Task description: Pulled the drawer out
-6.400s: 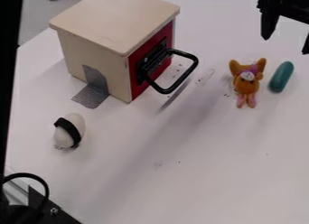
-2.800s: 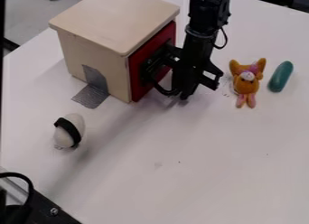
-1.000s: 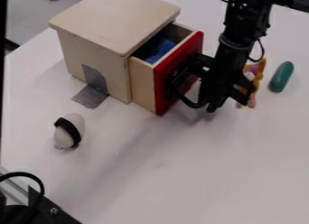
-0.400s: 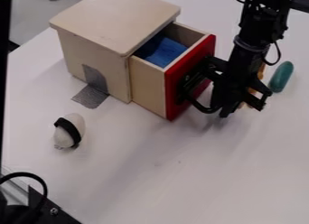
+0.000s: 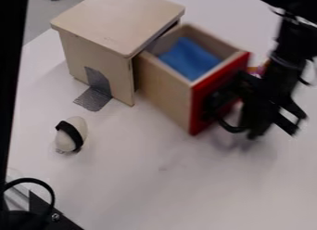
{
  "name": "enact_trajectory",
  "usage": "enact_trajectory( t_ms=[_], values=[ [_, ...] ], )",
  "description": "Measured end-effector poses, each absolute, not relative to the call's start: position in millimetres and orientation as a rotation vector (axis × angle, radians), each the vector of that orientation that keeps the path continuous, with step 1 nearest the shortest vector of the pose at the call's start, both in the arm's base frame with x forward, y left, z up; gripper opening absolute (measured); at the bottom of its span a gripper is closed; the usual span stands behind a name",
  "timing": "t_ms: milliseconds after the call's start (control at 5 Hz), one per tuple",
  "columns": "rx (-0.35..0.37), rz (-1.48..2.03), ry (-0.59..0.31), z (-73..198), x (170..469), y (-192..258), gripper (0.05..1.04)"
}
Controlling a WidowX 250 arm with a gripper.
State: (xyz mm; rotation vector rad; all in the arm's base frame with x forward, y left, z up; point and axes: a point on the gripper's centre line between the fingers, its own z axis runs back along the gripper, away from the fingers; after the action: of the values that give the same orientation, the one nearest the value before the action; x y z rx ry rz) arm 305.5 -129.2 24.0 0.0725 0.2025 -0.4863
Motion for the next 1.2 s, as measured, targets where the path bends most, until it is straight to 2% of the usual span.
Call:
enact_trajectory(
  t_ms=[200,400,600,800,1200],
  values=[
    [0.054,-0.63,0.184,29,303,-154,0.157],
    [0.055,-0.6,0.174,27,304,-153,0.379],
    [0.065,-0.556,0.171,25,303,-151,0.699],
    [0.068,-0.497,0.139,33,303,-144,0.967],
    [0.02,-0.365,-0.107,109,310,-131,1.0]
  ],
)
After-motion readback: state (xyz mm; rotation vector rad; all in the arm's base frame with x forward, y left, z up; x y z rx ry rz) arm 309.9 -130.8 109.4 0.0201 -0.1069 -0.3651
